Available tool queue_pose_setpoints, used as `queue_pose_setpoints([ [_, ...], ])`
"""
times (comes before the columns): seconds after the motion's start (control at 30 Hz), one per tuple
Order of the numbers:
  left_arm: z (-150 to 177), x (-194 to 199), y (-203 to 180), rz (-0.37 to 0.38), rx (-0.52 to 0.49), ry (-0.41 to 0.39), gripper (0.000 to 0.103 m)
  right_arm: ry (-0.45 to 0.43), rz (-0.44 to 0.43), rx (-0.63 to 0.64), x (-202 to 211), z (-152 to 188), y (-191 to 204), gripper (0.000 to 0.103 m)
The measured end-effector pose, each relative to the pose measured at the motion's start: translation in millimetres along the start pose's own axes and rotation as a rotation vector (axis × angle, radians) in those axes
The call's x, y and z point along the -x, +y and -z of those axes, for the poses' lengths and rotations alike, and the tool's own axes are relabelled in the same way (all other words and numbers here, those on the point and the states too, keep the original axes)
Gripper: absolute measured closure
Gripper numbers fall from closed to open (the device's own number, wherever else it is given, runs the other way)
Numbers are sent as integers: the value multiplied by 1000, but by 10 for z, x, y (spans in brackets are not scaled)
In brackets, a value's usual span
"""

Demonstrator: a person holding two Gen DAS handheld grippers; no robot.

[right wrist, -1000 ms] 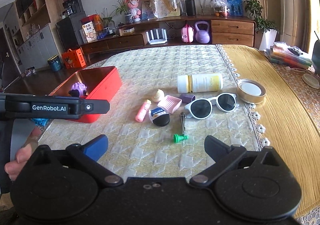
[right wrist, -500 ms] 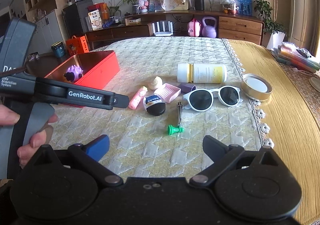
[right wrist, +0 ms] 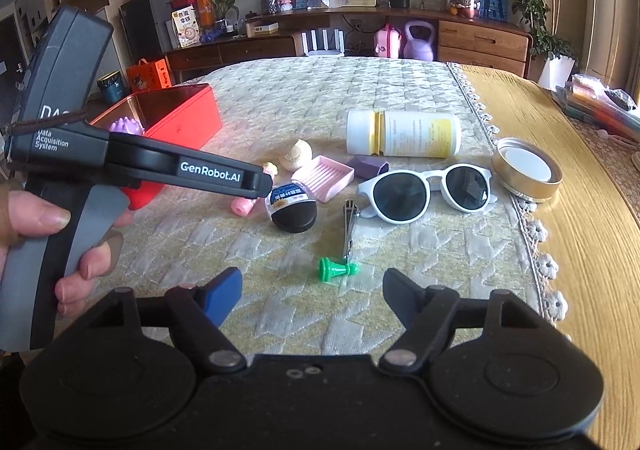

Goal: Organize rigid objects
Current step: 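Close left tool on pink tube while right tool closes on green pushpin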

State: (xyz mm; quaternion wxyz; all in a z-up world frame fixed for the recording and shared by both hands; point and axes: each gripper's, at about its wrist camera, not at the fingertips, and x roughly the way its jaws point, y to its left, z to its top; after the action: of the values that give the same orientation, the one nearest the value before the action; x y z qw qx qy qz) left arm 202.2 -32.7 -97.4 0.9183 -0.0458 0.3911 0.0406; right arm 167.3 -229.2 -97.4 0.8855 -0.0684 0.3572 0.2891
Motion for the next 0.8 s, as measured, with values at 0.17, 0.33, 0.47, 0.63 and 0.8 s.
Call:
queue_pose_setpoints([
  [0.17, -17, -60, 22, 7, 12, -10, 30, 8, 3, 3, -92, -30, -4, 36],
  [0.33, -30, -143, 58, 27, 20, 12, 44, 20, 6, -2, -181, -52, -7, 45],
  [0.47, -9, -155, 14, 25, -13, -4, 45, 26, 19, -7, -227, -53, -9, 52],
  [0.63, 42, -133, -66, 33, -63, -22, 58, 20, 33, -7, -259, -64, -9, 57],
  [0.8, 67, -112, -141, 49, -102, -36, 73, 19, 56, 6, -260, -58, 24, 63],
])
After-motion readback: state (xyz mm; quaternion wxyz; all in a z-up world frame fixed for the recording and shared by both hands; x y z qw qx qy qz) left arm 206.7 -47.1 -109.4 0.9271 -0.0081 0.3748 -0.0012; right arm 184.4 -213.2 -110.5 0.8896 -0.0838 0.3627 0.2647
